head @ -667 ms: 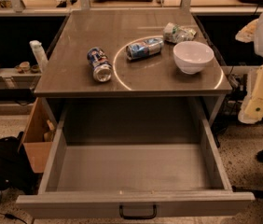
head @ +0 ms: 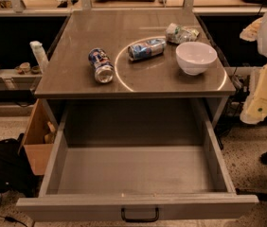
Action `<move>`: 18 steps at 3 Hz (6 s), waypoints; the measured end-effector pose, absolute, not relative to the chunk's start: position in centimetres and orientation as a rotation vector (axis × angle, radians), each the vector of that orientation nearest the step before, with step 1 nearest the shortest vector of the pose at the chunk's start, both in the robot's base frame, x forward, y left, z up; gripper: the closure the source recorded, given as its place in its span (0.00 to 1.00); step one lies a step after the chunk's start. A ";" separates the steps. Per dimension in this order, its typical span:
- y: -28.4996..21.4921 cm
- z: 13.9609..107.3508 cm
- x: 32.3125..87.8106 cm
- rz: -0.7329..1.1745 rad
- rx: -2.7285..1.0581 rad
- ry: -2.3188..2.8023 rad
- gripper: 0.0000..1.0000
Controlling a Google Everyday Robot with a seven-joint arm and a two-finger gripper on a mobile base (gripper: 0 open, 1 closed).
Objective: Place pepsi can into top drawer
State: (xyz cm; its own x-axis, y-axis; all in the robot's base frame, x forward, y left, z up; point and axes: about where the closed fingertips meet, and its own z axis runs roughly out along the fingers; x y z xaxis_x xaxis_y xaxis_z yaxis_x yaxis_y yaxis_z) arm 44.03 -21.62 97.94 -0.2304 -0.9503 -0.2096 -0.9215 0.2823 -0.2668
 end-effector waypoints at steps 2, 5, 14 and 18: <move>-22.5 99.6 43.7 -0.255 -1.298 2.298 0.00; -25.0 100.9 44.8 -0.313 -0.542 2.298 0.00; -5.0 98.4 52.0 0.043 -0.852 2.184 0.00; -1.0 96.0 59.0 0.514 -0.890 2.183 0.00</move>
Offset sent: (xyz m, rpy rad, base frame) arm -0.0024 -0.0237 0.0262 0.1832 -0.3004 -0.5944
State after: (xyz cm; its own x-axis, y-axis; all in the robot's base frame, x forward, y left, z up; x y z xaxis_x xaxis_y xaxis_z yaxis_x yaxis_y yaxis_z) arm 58.96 -1.01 96.01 -0.5085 -0.4407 -0.7397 -0.7246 0.6831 0.0911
